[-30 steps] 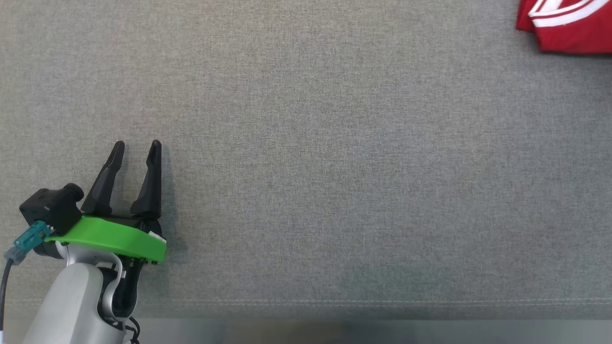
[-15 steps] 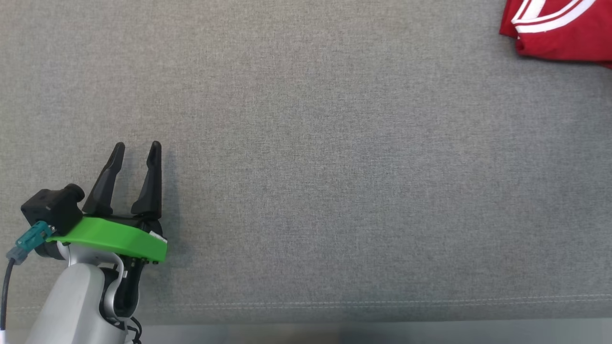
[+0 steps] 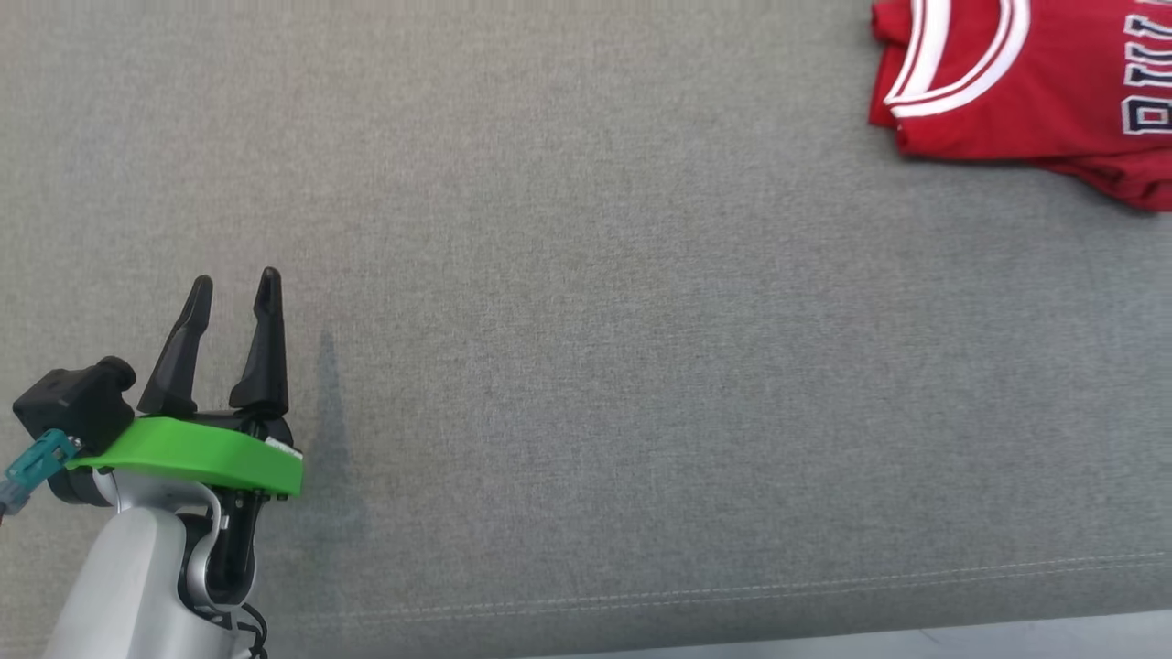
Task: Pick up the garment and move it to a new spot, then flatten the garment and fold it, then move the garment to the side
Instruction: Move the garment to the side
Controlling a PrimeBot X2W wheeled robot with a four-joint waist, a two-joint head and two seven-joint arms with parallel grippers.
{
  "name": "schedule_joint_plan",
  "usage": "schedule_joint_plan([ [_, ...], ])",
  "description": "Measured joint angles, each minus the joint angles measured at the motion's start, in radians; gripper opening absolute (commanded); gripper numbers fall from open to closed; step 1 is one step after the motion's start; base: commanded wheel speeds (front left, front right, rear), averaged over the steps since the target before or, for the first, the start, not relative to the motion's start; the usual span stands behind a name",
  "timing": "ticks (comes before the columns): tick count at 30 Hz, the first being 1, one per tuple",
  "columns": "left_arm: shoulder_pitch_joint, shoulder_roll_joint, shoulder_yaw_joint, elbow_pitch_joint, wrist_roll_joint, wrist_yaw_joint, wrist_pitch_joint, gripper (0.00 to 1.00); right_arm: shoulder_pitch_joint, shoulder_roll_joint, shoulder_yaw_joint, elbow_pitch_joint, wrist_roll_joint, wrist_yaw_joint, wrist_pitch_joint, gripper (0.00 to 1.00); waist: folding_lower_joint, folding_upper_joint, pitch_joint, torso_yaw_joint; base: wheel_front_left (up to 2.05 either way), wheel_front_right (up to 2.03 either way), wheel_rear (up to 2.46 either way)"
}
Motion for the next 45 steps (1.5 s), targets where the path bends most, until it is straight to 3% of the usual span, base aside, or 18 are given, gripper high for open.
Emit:
schedule_joint_plan([
  [4, 0.008, -0.003, 0.014, 0.001, 0.0, 0.0, 0.0, 1.0, 0.023, 0.01, -0.026, -0.1, -0.034, 0.001, 0.0, 1.0, 0.0, 0.0, -0.048, -0.019, 0.0, 0.0, 0.0],
  [23, 0.157, -0.055, 0.053, -0.03, -0.003, 0.0, 0.0, 1.0, 0.508, 0.133, -0.148, -0.466, -0.13, -0.021, 0.0, 1.0, 0.0, 0.0, -0.284, -0.095, 0.0, 0.0, 0.0],
  [32, 0.202, -0.057, 0.083, -0.048, 0.027, 0.0, 0.0, 1.0, 0.682, 0.217, -0.175, -0.625, -0.193, -0.027, 0.0, 1.0, 0.0, 0.0, -0.314, -0.109, 0.0, 0.0, 0.0],
  [45, 0.228, -0.073, 0.099, -0.052, 0.125, 0.0, 0.0, 1.0, 0.817, 0.287, -0.177, -0.73, -0.285, 0.0, 0.0, 1.0, 0.0, 0.0, -0.332, -0.082, 0.0, 0.0, 0.0],
])
